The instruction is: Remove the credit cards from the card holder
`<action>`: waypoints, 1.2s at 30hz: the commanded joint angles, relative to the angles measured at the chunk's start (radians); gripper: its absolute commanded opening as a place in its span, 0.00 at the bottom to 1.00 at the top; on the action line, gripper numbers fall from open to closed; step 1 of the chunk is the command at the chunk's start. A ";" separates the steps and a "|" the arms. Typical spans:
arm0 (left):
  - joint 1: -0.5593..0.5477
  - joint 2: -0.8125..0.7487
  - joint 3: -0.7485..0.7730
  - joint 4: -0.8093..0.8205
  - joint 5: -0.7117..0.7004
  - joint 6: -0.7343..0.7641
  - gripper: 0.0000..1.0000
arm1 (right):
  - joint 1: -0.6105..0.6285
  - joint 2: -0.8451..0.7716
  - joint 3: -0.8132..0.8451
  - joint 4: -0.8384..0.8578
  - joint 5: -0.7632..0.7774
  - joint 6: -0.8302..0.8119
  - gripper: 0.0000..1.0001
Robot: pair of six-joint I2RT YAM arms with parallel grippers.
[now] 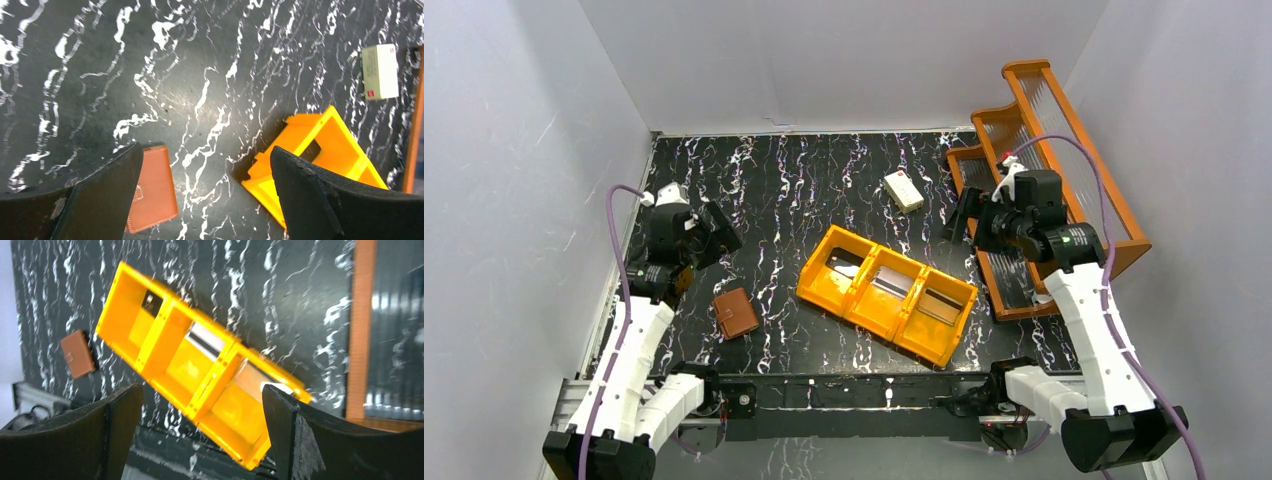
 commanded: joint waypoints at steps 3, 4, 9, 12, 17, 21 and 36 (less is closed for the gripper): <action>0.022 -0.029 -0.073 0.030 0.223 -0.031 0.98 | 0.221 0.046 -0.013 -0.047 0.016 0.134 0.96; 0.023 -0.024 -0.075 0.026 0.242 -0.032 0.98 | 0.273 0.062 -0.012 -0.062 0.059 0.169 0.96; 0.028 -0.020 -0.078 0.023 0.307 -0.029 0.98 | 0.451 0.107 -0.054 -0.057 0.185 0.321 0.95; 0.030 -0.023 -0.084 0.024 0.328 -0.028 0.98 | 0.511 0.133 -0.102 -0.035 0.220 0.403 0.95; 0.031 -0.029 -0.097 0.027 0.362 -0.039 0.98 | 0.552 0.162 -0.191 -0.002 0.282 0.560 0.97; 0.033 -0.039 -0.118 0.033 0.373 -0.039 0.98 | 0.559 0.161 -0.287 0.080 0.298 0.651 0.98; 0.034 -0.060 -0.223 0.117 0.226 0.024 0.98 | 0.562 0.254 -0.329 0.281 0.286 0.715 0.98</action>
